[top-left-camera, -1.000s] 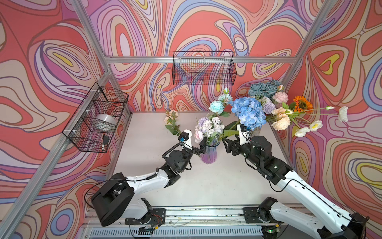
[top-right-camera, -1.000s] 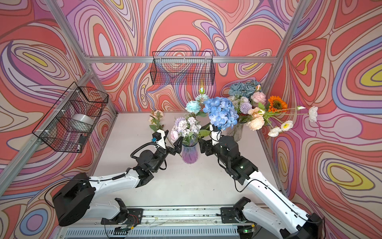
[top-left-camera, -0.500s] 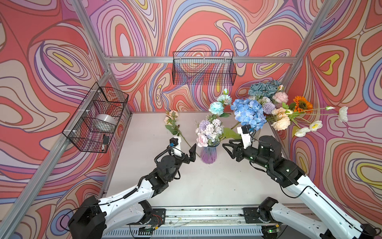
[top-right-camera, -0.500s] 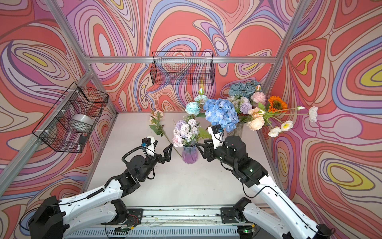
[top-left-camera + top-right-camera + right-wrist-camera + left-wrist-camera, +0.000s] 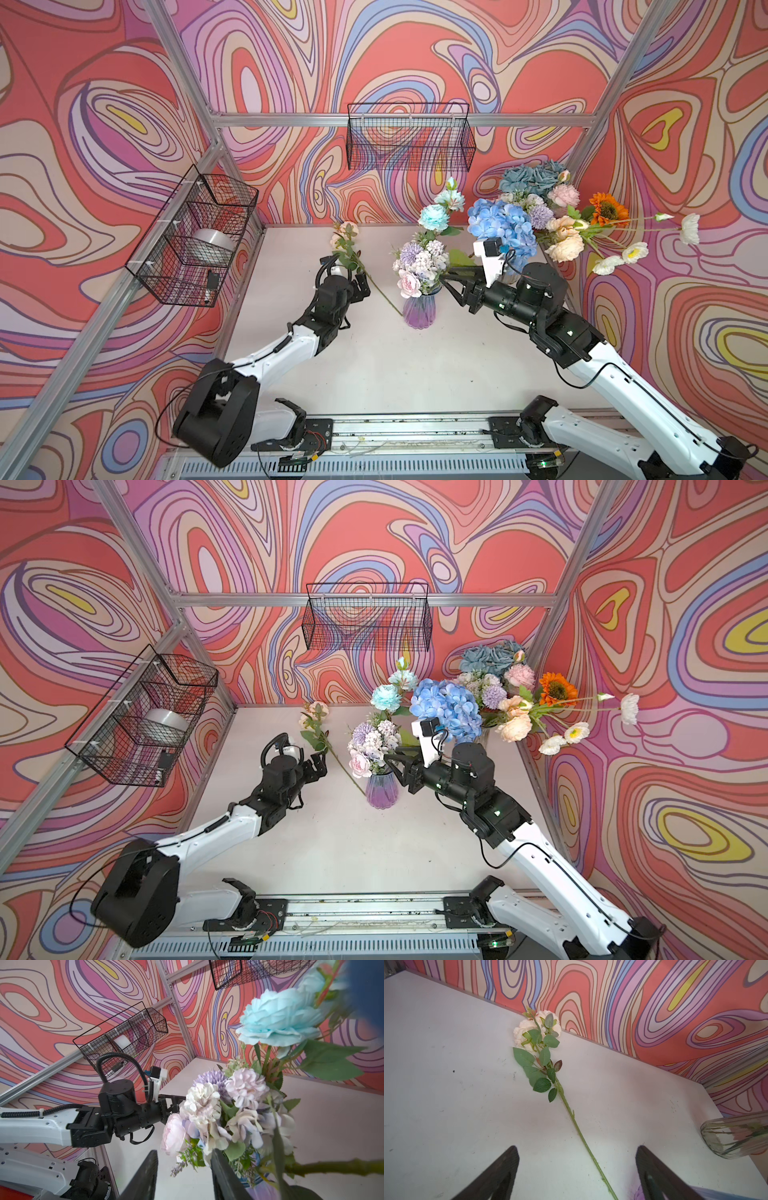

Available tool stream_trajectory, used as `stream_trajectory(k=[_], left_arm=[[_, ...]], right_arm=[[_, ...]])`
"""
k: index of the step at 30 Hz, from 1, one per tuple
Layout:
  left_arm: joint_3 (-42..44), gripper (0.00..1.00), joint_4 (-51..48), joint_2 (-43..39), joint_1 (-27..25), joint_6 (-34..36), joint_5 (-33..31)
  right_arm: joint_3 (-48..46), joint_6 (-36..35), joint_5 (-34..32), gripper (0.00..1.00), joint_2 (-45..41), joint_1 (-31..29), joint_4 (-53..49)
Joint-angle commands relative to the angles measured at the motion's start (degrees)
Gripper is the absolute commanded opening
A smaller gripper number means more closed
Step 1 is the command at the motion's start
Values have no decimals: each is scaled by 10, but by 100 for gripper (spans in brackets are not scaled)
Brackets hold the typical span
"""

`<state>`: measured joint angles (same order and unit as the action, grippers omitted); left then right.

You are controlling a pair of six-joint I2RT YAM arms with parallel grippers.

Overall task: Arrange the flowers into the vase
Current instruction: 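Grasp the cream rose stem on the table with the left gripper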

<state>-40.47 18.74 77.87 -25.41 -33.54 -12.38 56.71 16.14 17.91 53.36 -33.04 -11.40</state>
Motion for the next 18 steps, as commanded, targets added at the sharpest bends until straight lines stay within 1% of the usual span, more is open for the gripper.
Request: stream_trajectory(k=[1, 3, 7, 11, 15, 18], left_arm=[[-88, 89, -95, 67, 12, -27, 29], [-142, 92, -153, 115, 16, -25, 16], [-221, 99, -212, 204, 16, -21, -19], [-299, 100, -281, 278, 17, -30, -58], [-341, 100, -295, 325, 17, -47, -49], [-350, 100, -284, 344, 17, -69, -42]], right_arm=[[12, -8, 7, 44, 7, 2, 43], [11, -12, 3, 44, 9, 1, 49], [7, -17, 5, 44, 12, 1, 60], [2, -23, 1, 45, 12, 1, 65], [-3, -29, -8, 45, 11, 1, 68], [-7, -31, -10, 45, 12, 1, 70]])
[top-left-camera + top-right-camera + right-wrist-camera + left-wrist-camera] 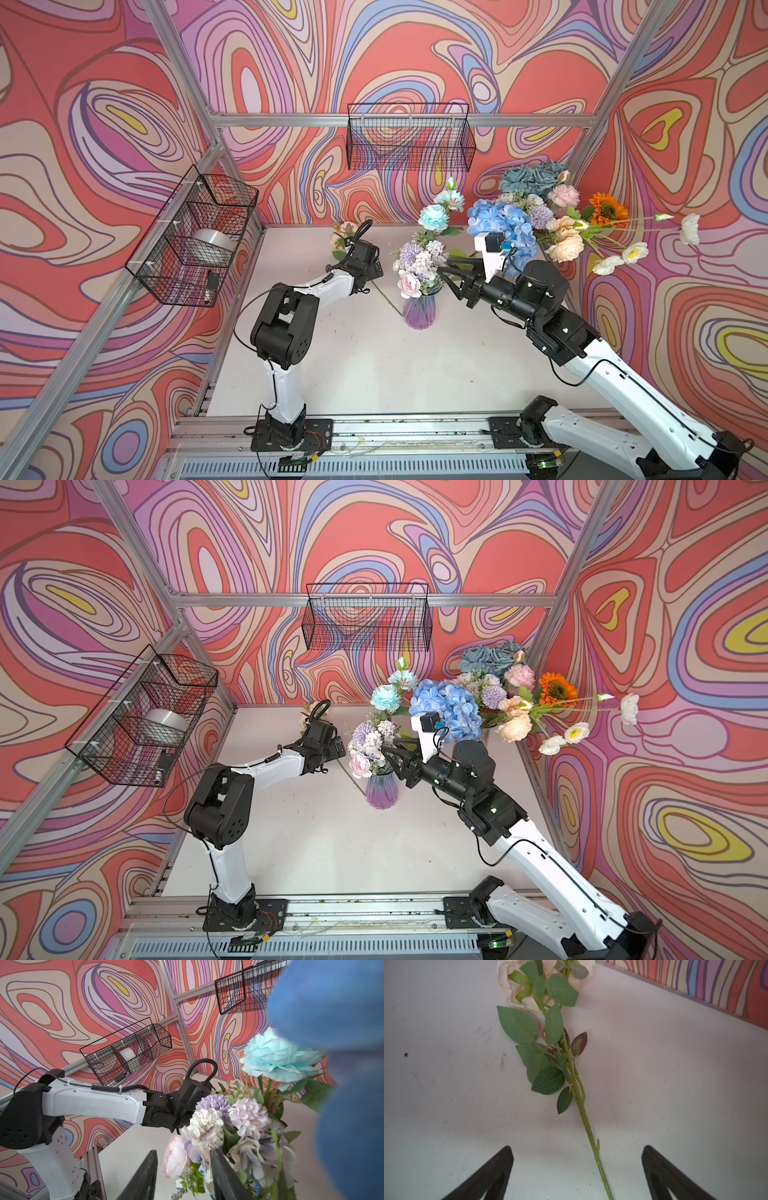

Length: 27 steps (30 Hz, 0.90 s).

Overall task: Arrange the flowers into the vase
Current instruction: 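Grasp the cream rose stem on the table with the left gripper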

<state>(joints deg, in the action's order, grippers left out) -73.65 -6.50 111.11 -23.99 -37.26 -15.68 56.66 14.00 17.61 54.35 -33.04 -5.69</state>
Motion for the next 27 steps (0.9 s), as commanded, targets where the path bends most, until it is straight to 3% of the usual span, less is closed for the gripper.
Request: stream_trajectory(k=[1, 4, 5, 7, 8, 17, 22, 27], left_arm=[[-17, 98, -24, 17, 2, -41, -9], [-22, 88, -10, 37, 3, -69, -7], [-23, 81, -4, 44, 3, -77, -5], [-33, 57, 3, 59, 4, -96, 3], [-38, 54, 6, 65, 4, -101, 3], [-96, 55, -25, 123, 7, -135, -31], [-121, 45, -40, 156, 13, -140, -10], [-92, 36, -17, 151, 25, -170, 0]], right_arm=[[-7, -10, -7, 45, 1, 1, 13], [-12, -10, -10, 45, 1, 1, 16], [-12, -10, -11, 45, 1, 1, 17], [-15, -10, -10, 45, -1, 1, 19], [-16, -10, -9, 44, -2, 1, 20], [-17, -8, 3, 43, -4, 1, 12], [-17, -9, 2, 43, -13, 1, 7], [-17, -9, 0, 43, -17, 1, 5]])
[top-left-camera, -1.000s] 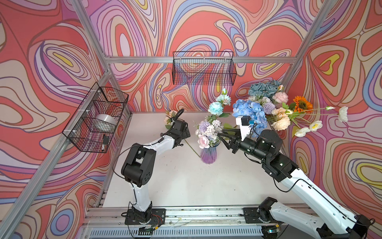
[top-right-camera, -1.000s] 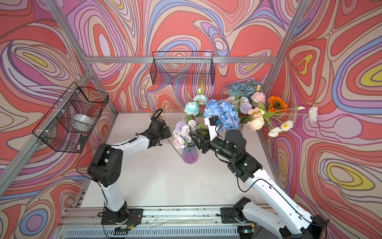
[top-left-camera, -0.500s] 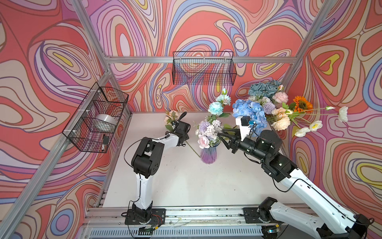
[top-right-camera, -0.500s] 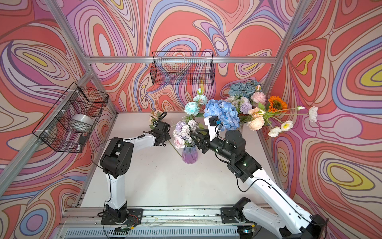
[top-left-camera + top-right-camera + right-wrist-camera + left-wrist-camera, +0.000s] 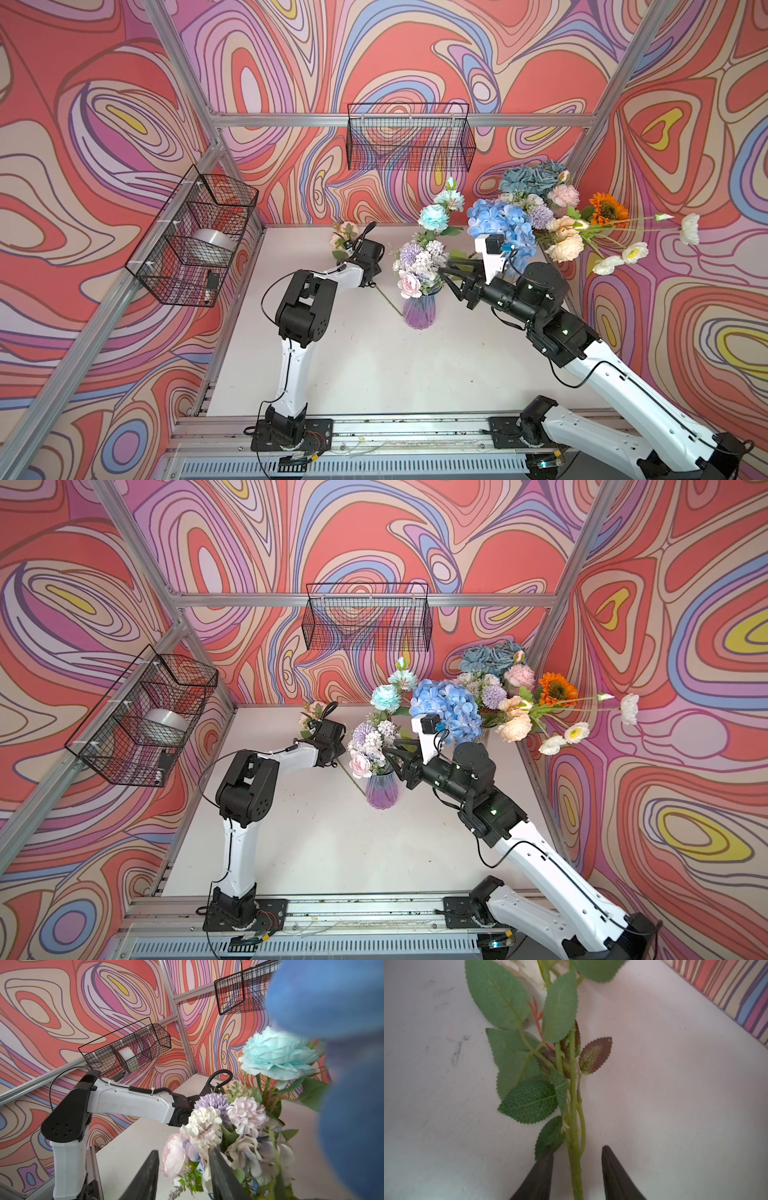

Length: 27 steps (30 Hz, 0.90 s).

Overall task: Arrange the flowers into the vase
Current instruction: 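Grasp the cream rose stem on the table with the left gripper, then lift the cream rose upright with the left gripper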

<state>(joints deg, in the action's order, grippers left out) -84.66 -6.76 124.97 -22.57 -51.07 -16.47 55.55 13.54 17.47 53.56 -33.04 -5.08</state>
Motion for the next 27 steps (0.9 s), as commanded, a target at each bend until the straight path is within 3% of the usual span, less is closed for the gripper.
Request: stream_trajectory(k=[1, 6, 11, 17, 27], left_arm=[[22, 35, -10, 12, 13, -36, 12], [19, 14, -6, 23, 22, -39, 48], [31, 0, 4, 20, 25, -47, 51], [68, 0, 27, -15, 28, -46, 35], [171, 0, 106, -176, 33, -5, 32]], right_arm=[[-7, -4, 0, 42, -10, 1, 1], [-10, -4, -6, 42, -18, 1, 3], [-12, -5, -18, 42, -31, 1, -1], [-17, -4, -18, 41, -40, 1, -9], [-9, 0, -47, 51, -63, 1, -170]])
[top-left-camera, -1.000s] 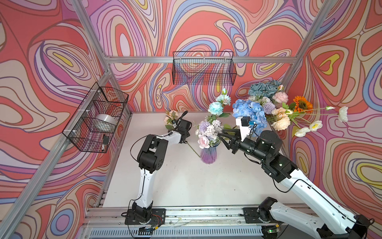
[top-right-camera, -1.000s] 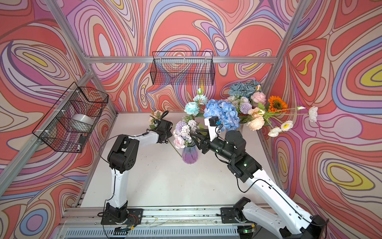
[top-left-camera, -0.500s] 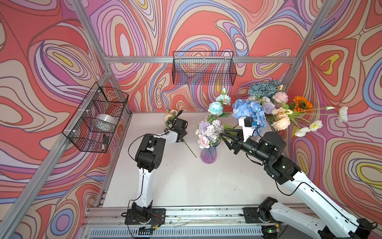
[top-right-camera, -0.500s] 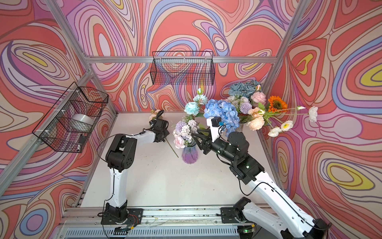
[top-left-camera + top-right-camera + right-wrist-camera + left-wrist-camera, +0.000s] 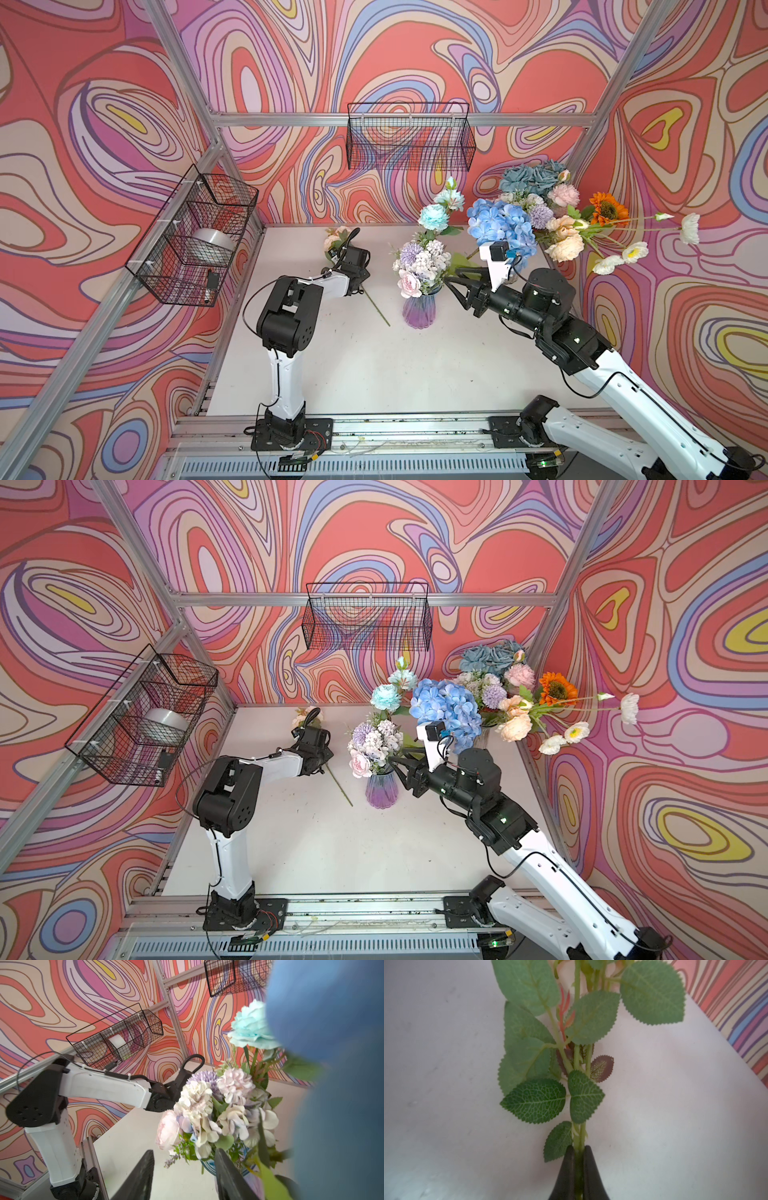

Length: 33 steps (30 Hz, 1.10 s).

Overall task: Arrange the flowers into the vase
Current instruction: 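Lift the cream rose upright with the left gripper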

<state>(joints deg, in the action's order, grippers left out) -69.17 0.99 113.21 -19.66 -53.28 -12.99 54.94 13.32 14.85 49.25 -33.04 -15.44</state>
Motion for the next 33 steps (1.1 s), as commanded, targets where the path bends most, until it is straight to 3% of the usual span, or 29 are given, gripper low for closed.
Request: stream_trajectory(k=[1, 10, 20, 27, 33], left_arm=[[28, 0, 38, -75, 3, 24, 5], [151, 0, 113, -248, -6, 78, 47], [218, 0, 124, -399, -53, 164, 32], [258, 0, 164, -450, -79, 163, 25], [285, 0, 204, -477, -96, 167, 28]], right_arm=[[-3, 4, -22, 51, -25, 1, -78], [-32, 28, 31, 56, 1, 1, -66], [-86, -1, 0, 57, 50, -19, 92], [-77, -36, -60, 59, 113, -60, 130], [-66, -63, -129, 79, 150, -81, 162]])
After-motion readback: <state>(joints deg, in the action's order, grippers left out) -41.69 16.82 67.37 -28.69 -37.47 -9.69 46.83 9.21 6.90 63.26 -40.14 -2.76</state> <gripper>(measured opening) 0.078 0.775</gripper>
